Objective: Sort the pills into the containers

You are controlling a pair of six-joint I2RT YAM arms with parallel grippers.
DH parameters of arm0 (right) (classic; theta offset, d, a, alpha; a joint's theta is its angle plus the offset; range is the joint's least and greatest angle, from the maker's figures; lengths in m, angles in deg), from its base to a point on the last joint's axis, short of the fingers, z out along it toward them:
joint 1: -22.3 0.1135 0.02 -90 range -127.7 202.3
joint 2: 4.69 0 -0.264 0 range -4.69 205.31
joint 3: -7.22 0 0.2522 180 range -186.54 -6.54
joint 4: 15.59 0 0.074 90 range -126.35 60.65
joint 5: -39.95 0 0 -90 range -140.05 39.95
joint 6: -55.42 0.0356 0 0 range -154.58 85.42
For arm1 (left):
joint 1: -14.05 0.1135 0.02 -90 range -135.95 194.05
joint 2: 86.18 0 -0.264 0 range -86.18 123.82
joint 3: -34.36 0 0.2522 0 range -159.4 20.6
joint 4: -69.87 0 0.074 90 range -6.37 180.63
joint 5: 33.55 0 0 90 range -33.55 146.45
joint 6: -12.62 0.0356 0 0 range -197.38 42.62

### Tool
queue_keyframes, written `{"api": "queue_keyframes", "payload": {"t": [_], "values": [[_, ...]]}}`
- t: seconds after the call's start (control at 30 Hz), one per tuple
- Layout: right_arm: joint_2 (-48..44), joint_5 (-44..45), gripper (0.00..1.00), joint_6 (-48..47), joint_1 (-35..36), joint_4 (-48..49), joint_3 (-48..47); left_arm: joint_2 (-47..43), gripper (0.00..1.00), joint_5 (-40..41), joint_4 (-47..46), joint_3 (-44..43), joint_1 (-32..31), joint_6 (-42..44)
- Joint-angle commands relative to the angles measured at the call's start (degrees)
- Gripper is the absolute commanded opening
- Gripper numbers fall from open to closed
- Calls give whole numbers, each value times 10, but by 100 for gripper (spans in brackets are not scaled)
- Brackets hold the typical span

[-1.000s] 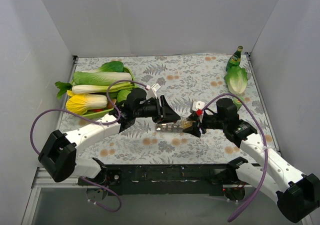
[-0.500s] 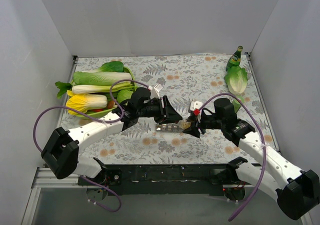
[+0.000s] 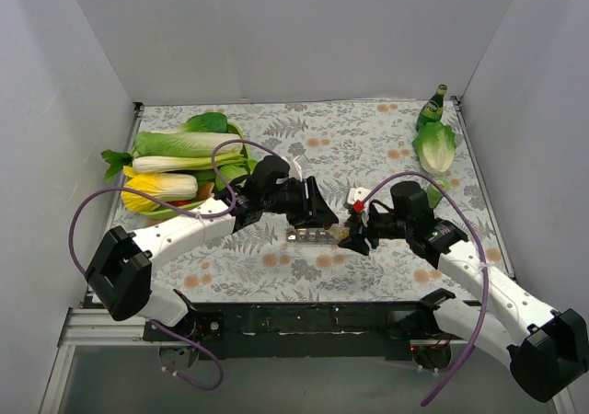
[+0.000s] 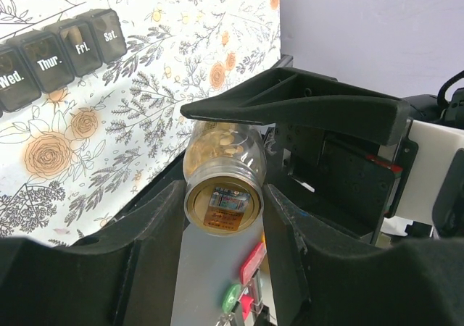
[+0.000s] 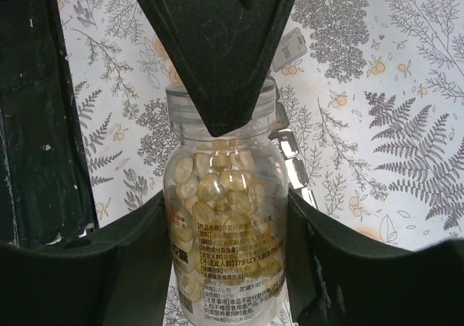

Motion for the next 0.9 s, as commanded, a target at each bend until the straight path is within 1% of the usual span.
{"api": "queue_keyframes", "payload": {"t": [0.0,0.17,0.27,0.43,0.47,0.63,0.67,0.7,0.77,0.8,0.83,0.87], "values": [[-2,-22,11,-6,9,27,-31,6,17,-42,4,-23,-12,22],[-5,-40,11,-5,9,28,-33,13,16,-74,3,-26,-12,44],[-8,-54,11,31,6,50,-34,5,16,-79,-18,-15,-12,51],[-2,-106,11,126,-4,98,-29,-17,16,-96,-45,4,-12,80],[0,-122,11,156,-5,106,-28,-19,16,-101,-46,6,-12,100],[4,-172,11,229,-11,151,-18,-36,17,-157,-40,22,-12,164],[4,-187,11,240,-14,163,-12,-40,17,-165,-38,22,-12,179],[4,-196,11,279,-16,173,-6,-43,17,-174,-34,24,-12,200],[5,-221,11,319,-21,214,10,-47,19,-183,-21,24,-11,220],[5,-227,11,354,-23,229,16,-47,20,-187,-16,23,-11,232],[5,-232,11,372,-24,259,23,-47,21,-195,-11,22,-10,233],[5,-240,10,383,-26,268,27,-47,23,-198,-10,21,-9,235]]}}
